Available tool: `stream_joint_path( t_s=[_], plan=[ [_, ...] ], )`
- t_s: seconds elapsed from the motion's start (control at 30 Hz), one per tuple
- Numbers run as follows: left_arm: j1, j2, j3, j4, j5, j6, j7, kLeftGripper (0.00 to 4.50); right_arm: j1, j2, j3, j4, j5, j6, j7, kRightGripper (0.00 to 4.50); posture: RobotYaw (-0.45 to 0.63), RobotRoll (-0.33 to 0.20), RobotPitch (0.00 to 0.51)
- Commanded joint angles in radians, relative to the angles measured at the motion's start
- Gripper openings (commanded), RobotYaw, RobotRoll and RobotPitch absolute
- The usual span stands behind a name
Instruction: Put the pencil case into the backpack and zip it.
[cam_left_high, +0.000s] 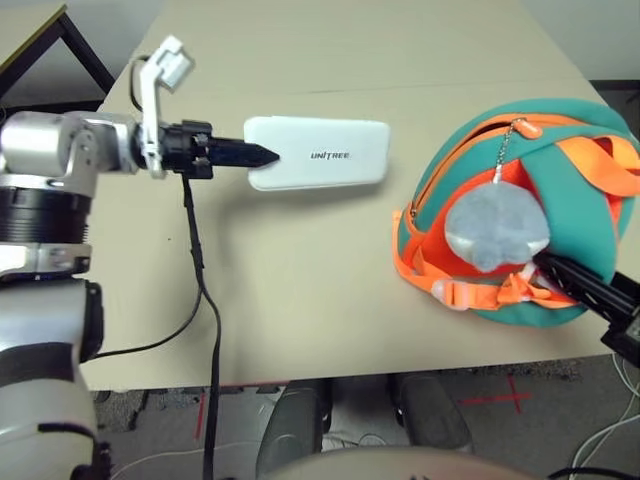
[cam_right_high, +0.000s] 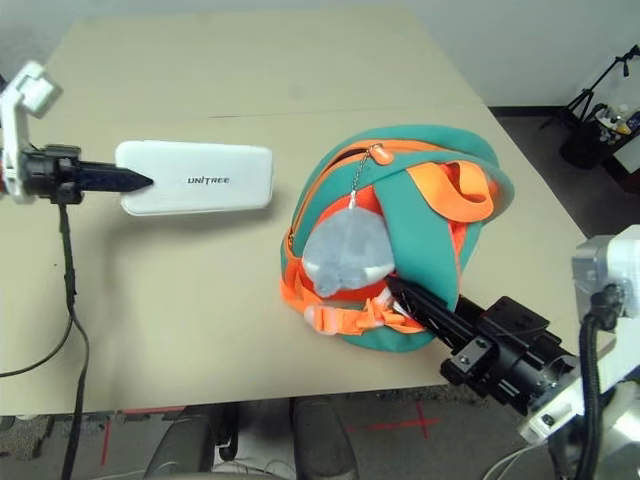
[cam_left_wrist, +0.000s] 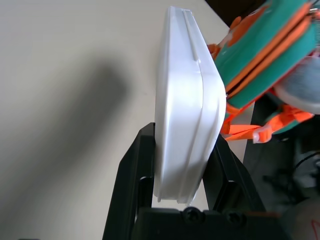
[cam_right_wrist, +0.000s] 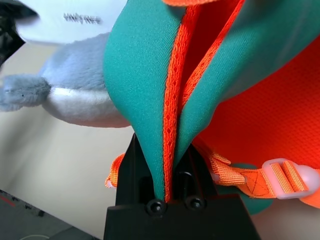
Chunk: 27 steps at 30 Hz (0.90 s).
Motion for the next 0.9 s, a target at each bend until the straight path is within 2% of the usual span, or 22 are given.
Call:
stream_joint_path(
  t_s=[0.03, 0.27, 0.53, 0.9],
  plan=[
    [-0.038, 0.007, 0.018, -0.063, -0.031, 0.01, -0.032, 1.38, -0.001, 0.003, 0.065, -0.017, -0.057, -0.041, 0.018, 0.23, -0.22, 0.0, 0.154],
    [-0.073, -0.018, -0.012, -0.097, -0.036, 0.007, -0.068, 1.38, -0.009, -0.009, 0.139, -0.017, -0.109, -0.098, 0.005, 0.23, -0.23, 0.0, 0.149],
    [-0.111, -0.047, -0.045, -0.07, -0.01, -0.025, -0.102, 1.38, 0.0, -0.011, 0.162, -0.017, -0.148, -0.134, -0.006, 0.23, -0.25, 0.0, 0.146],
    [-0.164, -0.021, -0.058, -0.034, 0.03, -0.044, -0.142, 1.38, -0.002, -0.011, 0.191, -0.017, -0.169, -0.154, -0.021, 0.23, -0.24, 0.0, 0.153]
  ],
)
